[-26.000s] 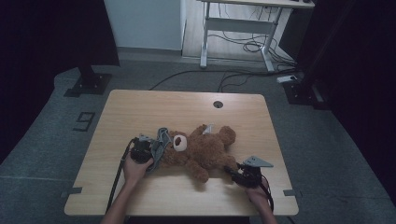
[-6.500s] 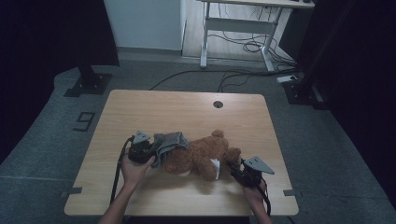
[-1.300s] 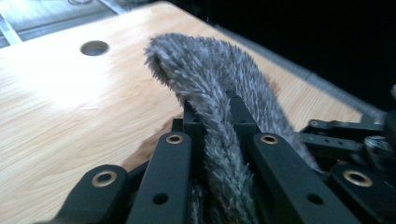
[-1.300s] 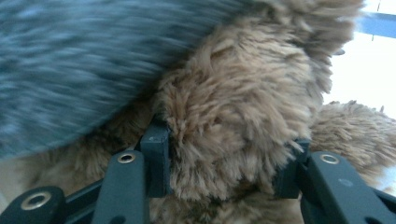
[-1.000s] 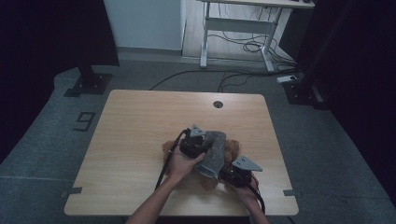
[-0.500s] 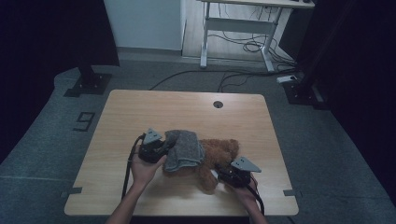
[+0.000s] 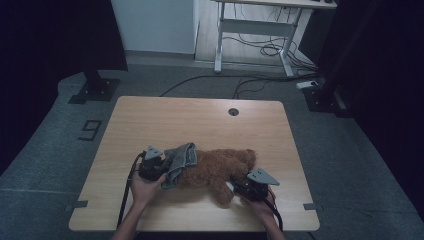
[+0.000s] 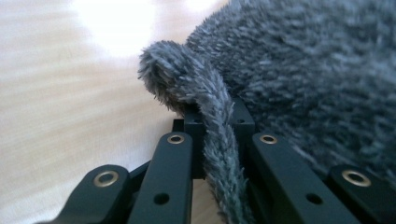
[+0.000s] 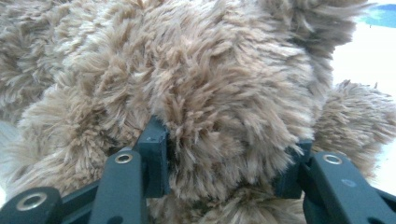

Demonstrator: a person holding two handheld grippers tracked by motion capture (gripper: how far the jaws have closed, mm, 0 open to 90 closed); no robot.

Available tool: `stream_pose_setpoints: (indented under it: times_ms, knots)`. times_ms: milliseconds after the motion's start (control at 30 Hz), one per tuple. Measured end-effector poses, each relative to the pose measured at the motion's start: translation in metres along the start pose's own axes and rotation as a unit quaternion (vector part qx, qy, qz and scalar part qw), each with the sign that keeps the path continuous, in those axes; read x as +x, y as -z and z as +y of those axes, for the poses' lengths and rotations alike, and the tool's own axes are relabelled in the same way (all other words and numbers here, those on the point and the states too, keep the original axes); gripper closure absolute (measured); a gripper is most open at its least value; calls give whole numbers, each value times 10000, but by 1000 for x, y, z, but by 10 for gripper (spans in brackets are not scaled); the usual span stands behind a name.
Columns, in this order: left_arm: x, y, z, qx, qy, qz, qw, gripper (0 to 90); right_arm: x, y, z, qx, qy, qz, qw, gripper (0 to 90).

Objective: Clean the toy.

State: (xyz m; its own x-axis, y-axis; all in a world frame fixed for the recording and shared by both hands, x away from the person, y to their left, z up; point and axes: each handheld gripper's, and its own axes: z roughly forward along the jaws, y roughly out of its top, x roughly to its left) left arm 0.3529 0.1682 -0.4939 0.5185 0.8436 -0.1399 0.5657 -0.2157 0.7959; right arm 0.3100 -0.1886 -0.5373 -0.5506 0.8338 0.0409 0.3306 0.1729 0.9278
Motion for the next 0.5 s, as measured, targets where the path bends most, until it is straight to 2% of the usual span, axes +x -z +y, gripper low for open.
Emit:
stream_pose_setpoints:
  times_ms: [100, 133, 167, 267, 333, 367, 400, 433, 500]
  knots:
    - [-14, 9, 25, -293, -96, -183, 9994, 823, -1, -1, 0, 15, -15, -13, 10000, 498]
    - [-27, 11, 41, -417, -266, -229, 9985, 821, 1, -2, 0, -9, -12, -101, 9999, 501]
    - [-27, 11, 41, -417, -266, -229, 9985, 821, 2, -3, 0, -14, -1, -138, 9999, 502]
    - [-55, 8, 69, -550, -573, -382, 9961, 820, 4, -5, 1, -32, 16, -272, 9996, 506]
    - [-77, 1, 85, -565, -826, -467, 9939, 820, 3, -11, 3, -58, -17, -414, 9991, 509]
    - [-88, -4, 92, -535, -945, -490, 9929, 820, 3, -11, 3, -58, -17, -414, 9991, 509]
    - [-106, -18, 105, -458, -1154, -524, 9909, 819, 1, -16, 5, -76, -40, -466, 9989, 510]
    - [-106, -18, 105, -458, -1154, -524, 9909, 819, 1, -16, 5, -76, -40, -466, 9989, 510]
    - [-120, -35, 115, -380, -1251, -543, 9899, 818, -2, -20, 6, -111, -50, -406, 9991, 511]
